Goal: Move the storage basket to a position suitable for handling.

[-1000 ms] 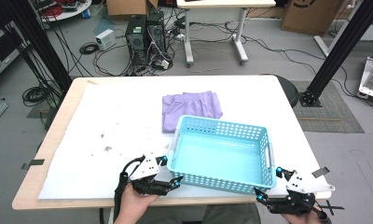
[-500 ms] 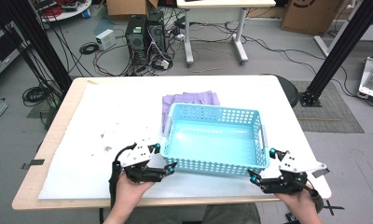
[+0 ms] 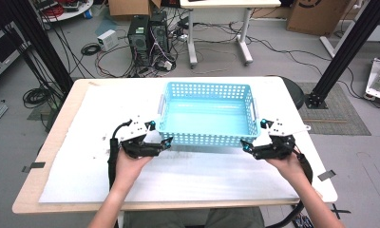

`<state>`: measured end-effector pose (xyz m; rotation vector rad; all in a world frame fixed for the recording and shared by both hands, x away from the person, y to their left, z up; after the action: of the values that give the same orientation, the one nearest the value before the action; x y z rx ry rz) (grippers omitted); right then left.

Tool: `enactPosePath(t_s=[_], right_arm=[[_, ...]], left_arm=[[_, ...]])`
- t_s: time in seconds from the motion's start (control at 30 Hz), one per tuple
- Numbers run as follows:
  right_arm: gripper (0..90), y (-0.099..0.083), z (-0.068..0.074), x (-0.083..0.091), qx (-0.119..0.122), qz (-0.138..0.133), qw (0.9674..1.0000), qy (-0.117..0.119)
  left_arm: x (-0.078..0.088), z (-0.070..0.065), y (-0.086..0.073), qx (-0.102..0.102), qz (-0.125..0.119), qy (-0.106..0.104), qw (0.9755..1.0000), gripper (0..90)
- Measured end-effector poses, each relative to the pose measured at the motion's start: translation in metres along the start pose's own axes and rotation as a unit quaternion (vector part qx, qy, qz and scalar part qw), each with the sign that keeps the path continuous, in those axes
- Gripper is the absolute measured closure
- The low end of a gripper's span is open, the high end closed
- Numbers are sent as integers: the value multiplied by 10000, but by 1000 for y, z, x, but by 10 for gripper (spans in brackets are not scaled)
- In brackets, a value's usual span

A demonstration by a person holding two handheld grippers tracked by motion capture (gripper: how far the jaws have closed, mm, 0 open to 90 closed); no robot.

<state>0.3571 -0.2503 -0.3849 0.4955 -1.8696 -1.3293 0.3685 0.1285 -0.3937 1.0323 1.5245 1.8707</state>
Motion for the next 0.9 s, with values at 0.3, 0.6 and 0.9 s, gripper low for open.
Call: enactPosePath(t_s=[0.3,0.6,0.9], right_arm=[[163,8,-43,-42,-92,102,9998,111],[157,3,-68,-82,-120,294,9995,-47],[151,-11,-91,-116,-296,751,9966,-157]], left_arm=[[-25,38,-2,15,-23,224,9997,335],[-54,73,-14,157,250,419,9987,316],[-80,92,-29,312,544,622,9961,313]])
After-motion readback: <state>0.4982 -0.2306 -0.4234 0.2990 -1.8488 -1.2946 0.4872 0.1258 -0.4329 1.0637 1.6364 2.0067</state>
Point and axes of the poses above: each handheld gripper's, and its own axes: x roughly backward along the jaws, y roughly out of its top, z roughly to its left, the point moved 4 cm from there along -x, roughly forward along the jaws, and after that the axes turned 5 degrees about -z, right-handed, at the moved point
